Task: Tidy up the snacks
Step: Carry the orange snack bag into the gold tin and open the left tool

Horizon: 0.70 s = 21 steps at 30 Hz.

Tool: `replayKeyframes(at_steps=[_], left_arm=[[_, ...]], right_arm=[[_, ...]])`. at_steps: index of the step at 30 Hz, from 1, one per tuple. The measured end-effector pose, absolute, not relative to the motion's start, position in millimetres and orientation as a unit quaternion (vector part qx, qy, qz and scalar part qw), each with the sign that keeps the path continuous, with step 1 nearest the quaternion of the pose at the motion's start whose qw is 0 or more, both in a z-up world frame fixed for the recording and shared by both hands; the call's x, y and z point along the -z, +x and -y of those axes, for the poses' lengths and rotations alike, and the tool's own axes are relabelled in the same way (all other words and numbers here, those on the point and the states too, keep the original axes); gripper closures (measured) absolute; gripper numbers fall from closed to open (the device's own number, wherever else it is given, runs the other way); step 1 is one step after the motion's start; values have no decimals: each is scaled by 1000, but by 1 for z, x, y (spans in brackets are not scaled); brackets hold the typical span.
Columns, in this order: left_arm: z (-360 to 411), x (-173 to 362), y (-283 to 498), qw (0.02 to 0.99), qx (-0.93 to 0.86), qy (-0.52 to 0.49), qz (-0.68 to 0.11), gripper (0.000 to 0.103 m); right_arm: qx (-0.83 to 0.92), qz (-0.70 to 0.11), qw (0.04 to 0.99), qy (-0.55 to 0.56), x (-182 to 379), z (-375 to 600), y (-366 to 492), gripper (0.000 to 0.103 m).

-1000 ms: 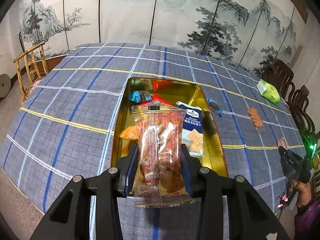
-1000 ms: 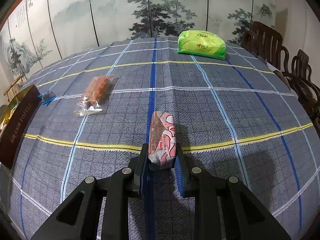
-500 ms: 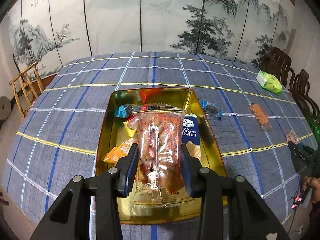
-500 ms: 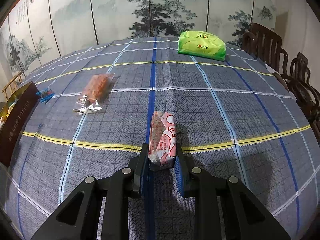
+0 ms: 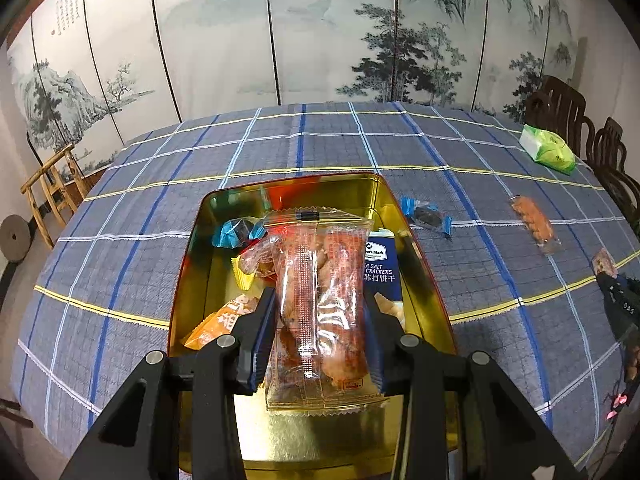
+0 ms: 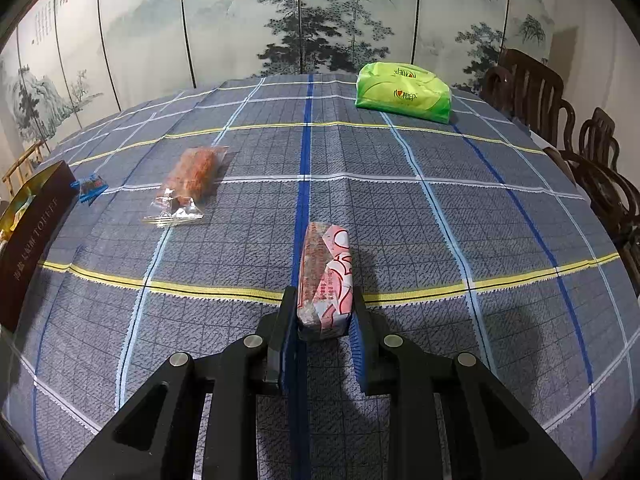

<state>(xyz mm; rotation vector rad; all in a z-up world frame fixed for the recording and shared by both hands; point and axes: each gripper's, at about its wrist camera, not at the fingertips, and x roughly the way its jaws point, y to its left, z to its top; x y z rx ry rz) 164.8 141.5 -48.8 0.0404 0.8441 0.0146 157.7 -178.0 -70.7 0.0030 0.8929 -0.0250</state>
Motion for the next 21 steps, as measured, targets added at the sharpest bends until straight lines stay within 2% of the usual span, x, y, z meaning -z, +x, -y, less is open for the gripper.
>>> replayKeyframes(at_steps=[21], left_arm=[[-138, 61, 169, 909, -15, 40, -415, 67]], right_arm=[[14, -432, 902, -3, 71, 170, 158, 78]])
